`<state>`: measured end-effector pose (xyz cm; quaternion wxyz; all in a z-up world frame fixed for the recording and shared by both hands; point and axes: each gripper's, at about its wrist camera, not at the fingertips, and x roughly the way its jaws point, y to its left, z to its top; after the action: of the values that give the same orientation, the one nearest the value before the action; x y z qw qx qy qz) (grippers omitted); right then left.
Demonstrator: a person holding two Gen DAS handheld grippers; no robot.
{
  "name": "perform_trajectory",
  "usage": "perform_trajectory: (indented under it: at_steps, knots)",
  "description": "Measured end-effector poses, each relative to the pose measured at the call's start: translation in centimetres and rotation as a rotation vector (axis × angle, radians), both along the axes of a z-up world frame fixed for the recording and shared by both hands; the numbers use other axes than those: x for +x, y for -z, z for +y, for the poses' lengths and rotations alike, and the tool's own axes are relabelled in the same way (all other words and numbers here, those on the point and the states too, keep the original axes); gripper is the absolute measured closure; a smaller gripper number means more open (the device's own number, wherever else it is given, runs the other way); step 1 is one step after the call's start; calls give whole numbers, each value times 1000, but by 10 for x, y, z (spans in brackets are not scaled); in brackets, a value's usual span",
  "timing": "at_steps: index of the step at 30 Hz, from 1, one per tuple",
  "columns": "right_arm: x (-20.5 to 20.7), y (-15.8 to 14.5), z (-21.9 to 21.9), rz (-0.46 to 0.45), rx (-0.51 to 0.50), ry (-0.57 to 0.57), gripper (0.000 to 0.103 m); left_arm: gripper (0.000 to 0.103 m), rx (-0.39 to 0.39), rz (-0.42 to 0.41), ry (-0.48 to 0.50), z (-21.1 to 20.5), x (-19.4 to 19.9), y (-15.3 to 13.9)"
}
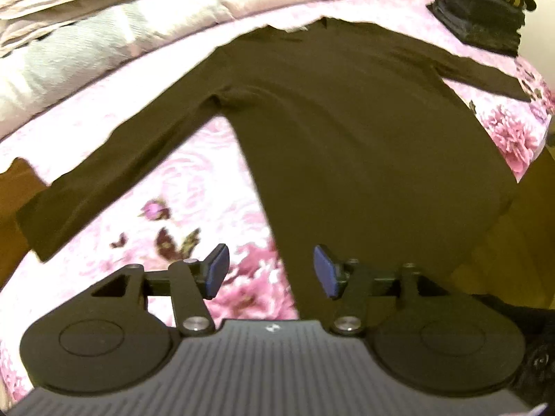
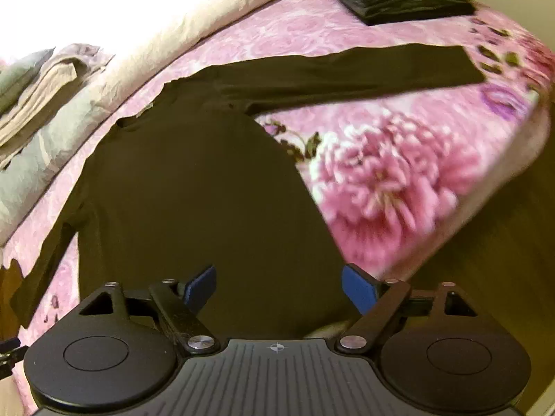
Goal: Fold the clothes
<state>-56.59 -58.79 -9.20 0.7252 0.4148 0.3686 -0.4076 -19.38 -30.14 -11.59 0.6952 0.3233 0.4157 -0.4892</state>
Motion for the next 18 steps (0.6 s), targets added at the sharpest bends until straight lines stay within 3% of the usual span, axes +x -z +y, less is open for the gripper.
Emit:
perform_trajectory:
  at_steps: [6,8,14,18]
  knots:
    - [20,-41,53,15,-57,-57,12,52,-29,-38,-21,27,3,-25]
    - [34,-55,60,37,-107,-122,12,41,-45,-49,-40,30,3,-34]
    - [75,-88,63,96,-241,-287,12,23,-77,-57,-142,30,4,-52]
    - [84,-101,58,129,-311,-368,12,17,-81,-70,-170,23,0,-58]
